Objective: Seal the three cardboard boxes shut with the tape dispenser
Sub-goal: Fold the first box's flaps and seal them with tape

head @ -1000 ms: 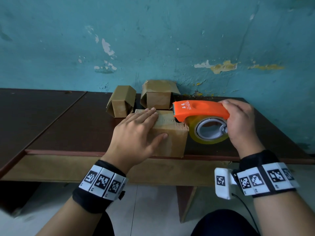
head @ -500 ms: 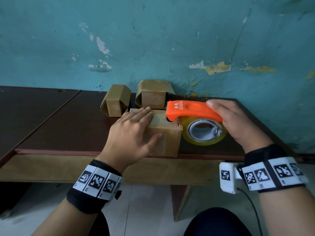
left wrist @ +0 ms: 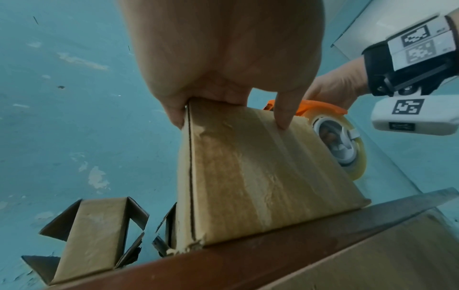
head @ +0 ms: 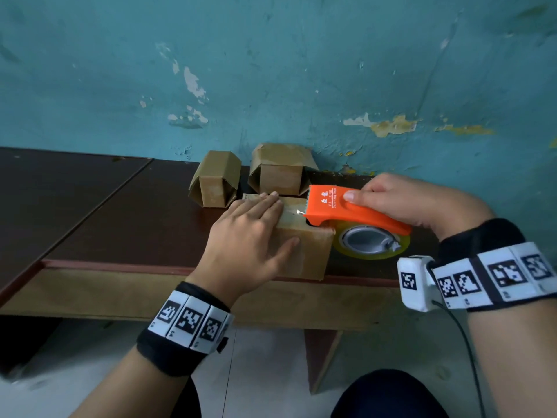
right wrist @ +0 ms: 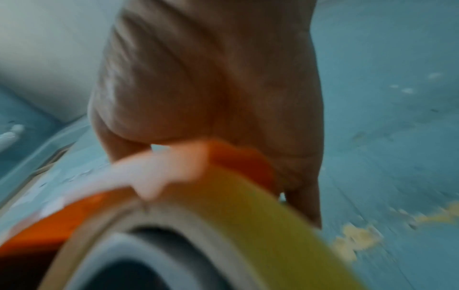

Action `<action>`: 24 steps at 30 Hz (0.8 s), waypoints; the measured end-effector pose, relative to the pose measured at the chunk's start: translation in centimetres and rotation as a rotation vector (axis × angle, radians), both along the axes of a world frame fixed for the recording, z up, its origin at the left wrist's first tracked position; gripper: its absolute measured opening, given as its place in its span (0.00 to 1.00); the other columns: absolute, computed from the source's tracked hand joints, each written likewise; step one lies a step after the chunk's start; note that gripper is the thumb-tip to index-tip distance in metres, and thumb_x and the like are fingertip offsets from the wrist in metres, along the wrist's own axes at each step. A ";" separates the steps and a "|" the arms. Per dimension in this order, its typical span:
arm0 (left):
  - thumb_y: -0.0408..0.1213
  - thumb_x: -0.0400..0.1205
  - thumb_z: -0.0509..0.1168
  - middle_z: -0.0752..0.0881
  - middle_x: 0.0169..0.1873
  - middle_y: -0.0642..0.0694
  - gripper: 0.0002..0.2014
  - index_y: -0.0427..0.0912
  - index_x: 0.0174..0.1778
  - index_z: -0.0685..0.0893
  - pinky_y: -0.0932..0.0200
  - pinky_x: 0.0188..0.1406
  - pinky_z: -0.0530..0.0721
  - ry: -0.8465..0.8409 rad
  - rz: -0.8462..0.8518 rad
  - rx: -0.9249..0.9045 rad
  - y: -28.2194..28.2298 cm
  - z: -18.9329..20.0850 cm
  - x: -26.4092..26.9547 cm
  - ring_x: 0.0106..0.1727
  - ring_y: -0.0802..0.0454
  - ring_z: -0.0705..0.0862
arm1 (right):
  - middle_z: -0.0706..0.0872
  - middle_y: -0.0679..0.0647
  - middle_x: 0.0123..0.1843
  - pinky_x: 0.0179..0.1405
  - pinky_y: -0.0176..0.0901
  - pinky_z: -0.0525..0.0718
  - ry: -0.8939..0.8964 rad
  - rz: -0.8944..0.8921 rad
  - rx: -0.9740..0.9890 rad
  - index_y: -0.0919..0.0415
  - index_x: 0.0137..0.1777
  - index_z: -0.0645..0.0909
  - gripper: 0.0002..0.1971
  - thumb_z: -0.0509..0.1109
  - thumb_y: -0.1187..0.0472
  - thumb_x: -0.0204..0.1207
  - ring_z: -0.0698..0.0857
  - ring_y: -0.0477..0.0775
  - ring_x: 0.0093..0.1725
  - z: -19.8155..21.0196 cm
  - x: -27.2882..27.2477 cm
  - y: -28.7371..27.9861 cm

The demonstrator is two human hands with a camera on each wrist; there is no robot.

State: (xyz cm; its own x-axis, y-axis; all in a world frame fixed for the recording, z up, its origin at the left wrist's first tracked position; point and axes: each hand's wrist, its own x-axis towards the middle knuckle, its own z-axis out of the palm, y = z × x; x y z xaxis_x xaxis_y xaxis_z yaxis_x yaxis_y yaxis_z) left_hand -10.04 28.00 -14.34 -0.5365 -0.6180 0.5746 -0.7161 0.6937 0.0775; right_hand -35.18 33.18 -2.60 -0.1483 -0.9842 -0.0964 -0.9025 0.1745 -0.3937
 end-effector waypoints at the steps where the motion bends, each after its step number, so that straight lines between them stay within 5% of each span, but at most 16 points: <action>1: 0.63 0.85 0.59 0.82 0.79 0.43 0.35 0.39 0.78 0.83 0.50 0.81 0.73 -0.002 0.001 -0.002 0.0 0.0 0.0 0.81 0.47 0.79 | 0.91 0.61 0.51 0.53 0.52 0.86 0.022 -0.011 0.000 0.61 0.56 0.89 0.25 0.64 0.39 0.87 0.91 0.61 0.48 0.2 0.4 0.0; 3: 0.63 0.85 0.58 0.82 0.79 0.42 0.35 0.38 0.78 0.83 0.49 0.82 0.73 -0.005 -0.002 -0.005 0.0 0.0 0.0 0.81 0.47 0.79 | 0.87 0.66 0.54 0.52 0.56 0.83 0.122 -0.009 -0.027 0.67 0.57 0.84 0.21 0.64 0.45 0.89 0.87 0.66 0.50 0.0 1.2 -0.2; 7: 0.63 0.85 0.57 0.82 0.79 0.42 0.36 0.38 0.78 0.83 0.47 0.81 0.74 -0.007 0.003 0.002 0.1 0.0 0.0 0.81 0.46 0.79 | 0.75 0.58 0.53 0.54 0.57 0.81 0.314 0.067 -0.185 0.56 0.52 0.68 0.10 0.65 0.54 0.89 0.78 0.58 0.52 -1.9 1.7 -0.6; 9: 0.63 0.85 0.57 0.82 0.79 0.42 0.35 0.38 0.78 0.83 0.48 0.81 0.73 -0.004 0.001 0.006 0.1 0.0 0.0 0.81 0.46 0.79 | 0.78 0.57 0.55 0.59 0.57 0.78 0.117 0.025 -0.158 0.58 0.54 0.75 0.10 0.63 0.52 0.90 0.79 0.58 0.54 -1.5 1.4 -0.4; 12: 0.63 0.85 0.58 0.82 0.79 0.42 0.35 0.39 0.78 0.83 0.49 0.80 0.72 0.006 -0.012 0.005 0.0 0.0 0.1 0.81 0.46 0.79 | 0.90 0.61 0.46 0.57 0.58 0.81 -0.240 0.073 0.003 0.65 0.51 0.87 0.27 0.70 0.37 0.76 0.88 0.58 0.42 -1.0 -0.6 -0.9; 17: 0.63 0.85 0.58 0.81 0.80 0.43 0.35 0.39 0.79 0.82 0.50 0.81 0.71 -0.002 -0.007 0.007 0.1 0.1 0.1 0.82 0.47 0.78 | 0.93 0.70 0.44 0.42 0.49 0.91 -0.416 0.114 0.178 0.70 0.52 0.90 0.39 0.78 0.31 0.59 0.92 0.61 0.36 -0.9 -2.1 -1.2; 21: 0.63 0.85 0.58 0.81 0.79 0.43 0.35 0.39 0.79 0.82 0.51 0.81 0.71 0.002 -0.015 0.005 0.1 0.2 0.2 0.81 0.47 0.79 | 0.89 0.69 0.33 0.26 0.44 0.89 -0.495 0.093 0.207 0.77 0.51 0.87 0.35 0.82 0.39 0.68 0.89 0.57 0.26 -0.8 -2.1 -1.0; 24: 0.63 0.85 0.58 0.81 0.80 0.44 0.35 0.40 0.79 0.82 0.51 0.81 0.71 -0.004 -0.021 0.008 0.0 0.2 0.3 0.81 0.47 0.78 | 0.88 0.71 0.32 0.25 0.44 0.88 -0.490 0.086 0.184 0.75 0.48 0.87 0.40 0.83 0.32 0.63 0.88 0.57 0.24 -0.8 -2.1 -1.1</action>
State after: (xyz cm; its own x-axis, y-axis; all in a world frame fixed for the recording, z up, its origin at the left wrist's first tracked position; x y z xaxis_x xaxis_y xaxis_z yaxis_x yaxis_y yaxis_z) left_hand -9.74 28.05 -14.12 -0.5517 -0.6112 0.5675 -0.7019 0.7078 0.0800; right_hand -37.25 32.06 -3.36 0.0379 -0.9511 -0.3066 -0.6344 0.2142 -0.7428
